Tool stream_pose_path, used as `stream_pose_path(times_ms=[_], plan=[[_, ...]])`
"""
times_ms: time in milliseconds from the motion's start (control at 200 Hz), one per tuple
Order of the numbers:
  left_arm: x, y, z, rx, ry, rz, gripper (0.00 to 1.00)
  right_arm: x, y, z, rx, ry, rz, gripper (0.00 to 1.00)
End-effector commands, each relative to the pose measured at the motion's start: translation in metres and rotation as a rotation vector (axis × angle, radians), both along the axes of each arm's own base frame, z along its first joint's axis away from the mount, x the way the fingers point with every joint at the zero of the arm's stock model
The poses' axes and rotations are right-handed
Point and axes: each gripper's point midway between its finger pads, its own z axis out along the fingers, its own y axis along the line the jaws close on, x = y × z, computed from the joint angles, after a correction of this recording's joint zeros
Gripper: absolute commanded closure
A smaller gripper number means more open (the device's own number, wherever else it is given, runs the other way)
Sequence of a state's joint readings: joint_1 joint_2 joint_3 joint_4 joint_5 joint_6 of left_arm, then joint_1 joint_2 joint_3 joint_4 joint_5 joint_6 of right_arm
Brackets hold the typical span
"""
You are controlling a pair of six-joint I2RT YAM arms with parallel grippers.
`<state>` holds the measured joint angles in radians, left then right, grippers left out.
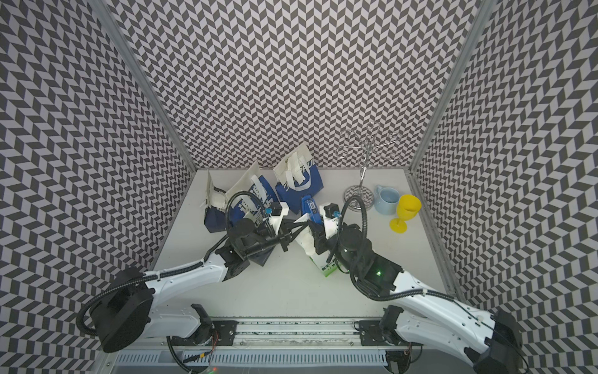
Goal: Staple the receipts to the bags
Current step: Place the stapler in the takeout bag, then staple the receipt to the takeout bag.
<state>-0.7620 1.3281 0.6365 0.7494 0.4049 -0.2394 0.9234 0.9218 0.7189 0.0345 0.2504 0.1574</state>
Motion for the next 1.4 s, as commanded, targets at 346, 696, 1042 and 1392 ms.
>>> stream_pose_path(times_ms=[346, 696, 1042, 1392], plan=[[-0.059, 0.025, 0.059, -0.155, -0.357, -0.231, 1.00, -0.024, -0.020, 0.074, -0.025, -0.174, 0.051, 0.27], [-0.073, 0.026, 0.040, 0.069, -0.337, -0.507, 1.00, -0.086, -0.016, 0.063, -0.201, -0.258, 0.387, 0.23], [-0.085, 0.024, 0.035, 0.129, -0.316, -0.630, 1.00, -0.075, -0.002, 0.025, -0.334, -0.233, 0.423, 0.14], [-0.089, 0.017, 0.031, 0.133, -0.299, -0.660, 1.00, -0.104, 0.039, 0.025, -0.213, -0.212, 0.689, 0.18]])
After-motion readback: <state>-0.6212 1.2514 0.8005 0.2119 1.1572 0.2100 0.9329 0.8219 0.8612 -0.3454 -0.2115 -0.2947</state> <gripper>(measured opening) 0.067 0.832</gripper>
